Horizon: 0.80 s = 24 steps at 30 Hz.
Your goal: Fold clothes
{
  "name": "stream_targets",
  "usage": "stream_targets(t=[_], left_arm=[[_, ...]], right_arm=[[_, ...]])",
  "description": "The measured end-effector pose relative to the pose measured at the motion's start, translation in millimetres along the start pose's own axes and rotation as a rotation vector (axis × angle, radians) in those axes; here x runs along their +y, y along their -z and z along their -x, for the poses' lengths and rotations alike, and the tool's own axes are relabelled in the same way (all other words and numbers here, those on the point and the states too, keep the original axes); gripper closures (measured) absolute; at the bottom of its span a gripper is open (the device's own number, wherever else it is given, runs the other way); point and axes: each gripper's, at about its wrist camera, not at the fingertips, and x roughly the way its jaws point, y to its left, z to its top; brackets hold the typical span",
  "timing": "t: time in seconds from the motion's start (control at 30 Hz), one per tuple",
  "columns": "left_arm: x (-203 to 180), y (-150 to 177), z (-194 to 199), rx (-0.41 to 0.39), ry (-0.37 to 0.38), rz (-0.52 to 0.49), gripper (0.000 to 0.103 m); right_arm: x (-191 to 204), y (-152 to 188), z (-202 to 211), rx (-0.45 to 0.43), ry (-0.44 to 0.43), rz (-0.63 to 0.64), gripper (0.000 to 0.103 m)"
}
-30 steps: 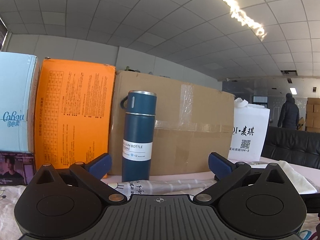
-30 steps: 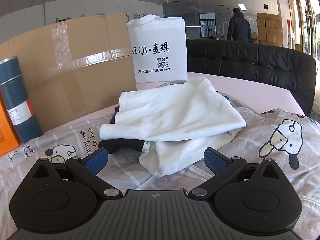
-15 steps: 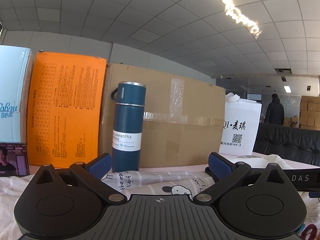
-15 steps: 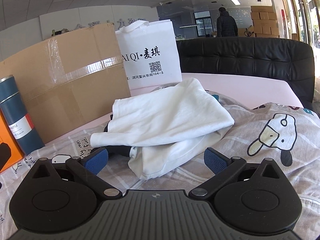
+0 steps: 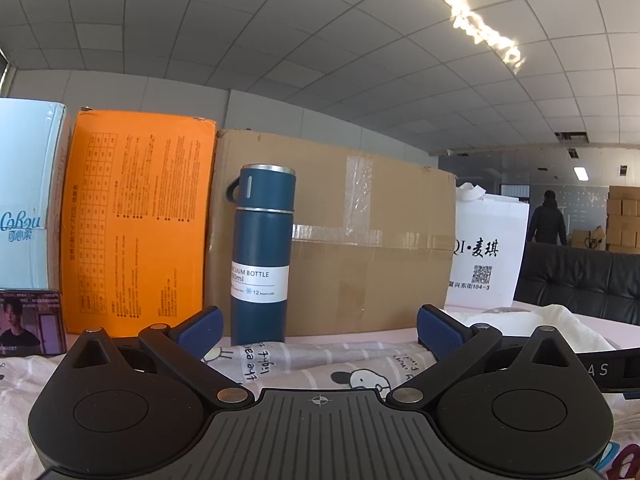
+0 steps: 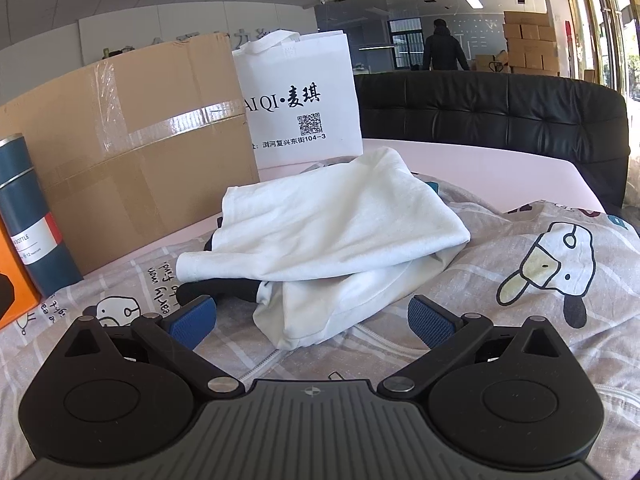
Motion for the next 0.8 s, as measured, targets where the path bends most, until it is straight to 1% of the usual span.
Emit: stream_targets(t=[0.17, 0.8], left_arm=[[0.4, 0.1, -0.7, 0.004, 0.001, 0.000, 0.000], [0.5, 0.4, -2.0, 0.011, 0.002, 0.002, 0.000]], right_arm=[[-3.0, 0.0, -4.0, 0.013, 0.033, -0.014, 0.000], [-0.9, 1.4, -7.8, 0.043, 0.030, -0.001, 0.000]])
